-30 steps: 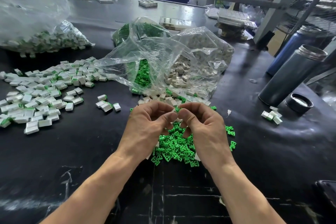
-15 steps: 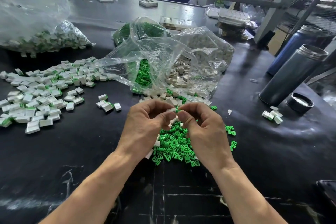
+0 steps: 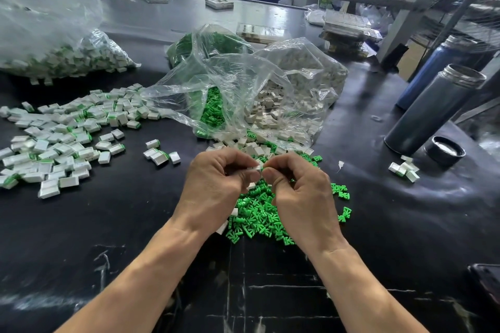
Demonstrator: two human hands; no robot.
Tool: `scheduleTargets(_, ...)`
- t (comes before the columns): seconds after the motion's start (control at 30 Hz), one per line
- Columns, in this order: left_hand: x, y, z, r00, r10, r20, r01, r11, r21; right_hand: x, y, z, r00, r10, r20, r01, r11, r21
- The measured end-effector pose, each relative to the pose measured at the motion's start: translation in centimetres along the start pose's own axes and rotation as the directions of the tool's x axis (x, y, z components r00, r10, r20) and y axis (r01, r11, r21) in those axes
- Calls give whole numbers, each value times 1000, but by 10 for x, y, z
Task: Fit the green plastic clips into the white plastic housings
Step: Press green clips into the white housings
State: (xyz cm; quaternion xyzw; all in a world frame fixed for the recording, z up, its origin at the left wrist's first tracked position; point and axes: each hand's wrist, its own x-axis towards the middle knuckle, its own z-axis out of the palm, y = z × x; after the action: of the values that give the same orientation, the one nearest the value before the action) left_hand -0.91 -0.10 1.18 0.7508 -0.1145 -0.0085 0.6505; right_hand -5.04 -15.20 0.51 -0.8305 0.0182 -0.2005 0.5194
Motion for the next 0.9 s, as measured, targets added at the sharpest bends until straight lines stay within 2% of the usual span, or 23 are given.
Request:
scheduleTargets(0.17,-1,2,-1,1000,-8,25,9,1000,-18,-1,1,2,1000,15,9,-15,1000,12)
scheduleTargets(0.33,-1,2,-1,999,-21,26,23,997,-69,-1,1,0,994,107,28,-110,985,134)
scheduleTargets(0.6,-1,0,4,999,-50,-3,49,982,-181,-2,-4,1,989,147,20,-146,941,305)
scheduleTargets(0.9,5,-3,2,998,60,5,-59,986,-153,6,-5,-3,982,182,53,-186,865,467)
